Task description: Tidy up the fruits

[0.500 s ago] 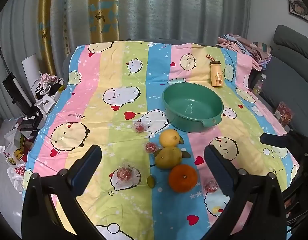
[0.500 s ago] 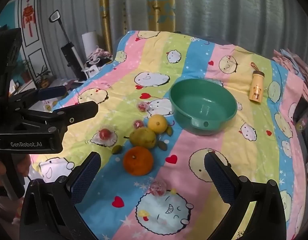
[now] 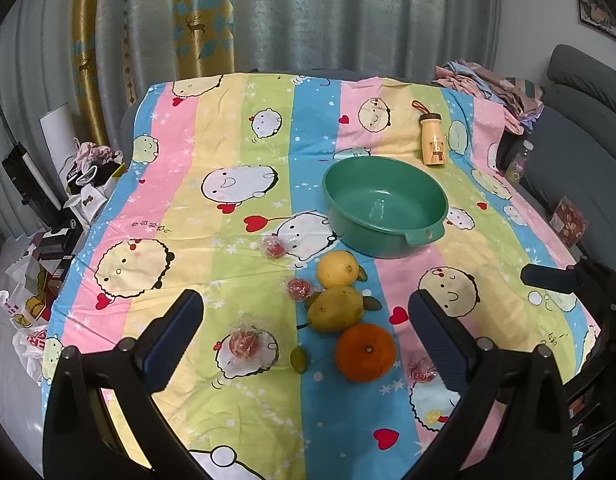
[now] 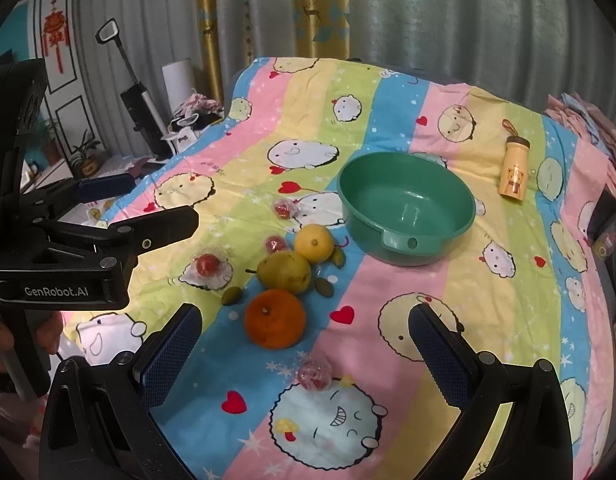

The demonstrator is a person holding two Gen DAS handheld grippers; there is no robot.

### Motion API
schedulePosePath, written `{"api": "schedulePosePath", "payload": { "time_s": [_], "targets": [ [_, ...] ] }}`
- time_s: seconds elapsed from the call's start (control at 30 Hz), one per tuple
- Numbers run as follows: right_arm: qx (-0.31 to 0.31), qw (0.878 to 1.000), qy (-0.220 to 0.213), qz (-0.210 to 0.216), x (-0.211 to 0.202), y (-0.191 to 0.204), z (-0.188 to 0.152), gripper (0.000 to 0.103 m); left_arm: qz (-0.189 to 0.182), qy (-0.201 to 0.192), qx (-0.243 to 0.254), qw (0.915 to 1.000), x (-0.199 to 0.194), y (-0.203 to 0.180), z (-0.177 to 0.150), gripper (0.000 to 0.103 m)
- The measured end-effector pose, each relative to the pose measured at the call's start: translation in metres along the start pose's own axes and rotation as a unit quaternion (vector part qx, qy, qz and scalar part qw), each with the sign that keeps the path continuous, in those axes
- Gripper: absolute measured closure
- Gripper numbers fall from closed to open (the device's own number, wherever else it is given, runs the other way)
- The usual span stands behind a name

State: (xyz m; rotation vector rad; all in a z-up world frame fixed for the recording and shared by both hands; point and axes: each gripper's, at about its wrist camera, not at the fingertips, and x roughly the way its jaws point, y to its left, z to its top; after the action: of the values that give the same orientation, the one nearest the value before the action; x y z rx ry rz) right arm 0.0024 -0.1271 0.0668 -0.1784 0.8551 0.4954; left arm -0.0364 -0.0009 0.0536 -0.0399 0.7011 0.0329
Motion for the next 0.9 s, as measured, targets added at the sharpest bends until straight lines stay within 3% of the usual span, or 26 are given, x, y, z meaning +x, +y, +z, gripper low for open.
{"api": "schedulePosePath", "payload": {
  "time_s": [0.33,0.5,0.67,0.9],
  "targets": [
    [0.018,1.0,0.011,0.002,0.01,-0.008,-0.007,0.0,-0.006,0.02,0.005,0.9998,0.016,-0.003,-0.002,0.0],
    [0.014,1.0,-0.015,-0.009,0.022,-0.018,-0.015,0.0,-0.027,0.042,0.003,0.9988,0.031,-0.004,-0.008,0.0],
    [0.03,1.0,0.006,-0.005,0.033,-0.032,-0.025,0.0,-0.069,0.073,-0.029,0.9946,0.051,0.007,-0.018,0.0],
    [0.064,0.997,0.044,0.018,0.048,-0.048,-0.051,0.0,-0.083,0.105,-0.054,0.9895,0.072,0.019,-0.042,0.0]
  ]
}}
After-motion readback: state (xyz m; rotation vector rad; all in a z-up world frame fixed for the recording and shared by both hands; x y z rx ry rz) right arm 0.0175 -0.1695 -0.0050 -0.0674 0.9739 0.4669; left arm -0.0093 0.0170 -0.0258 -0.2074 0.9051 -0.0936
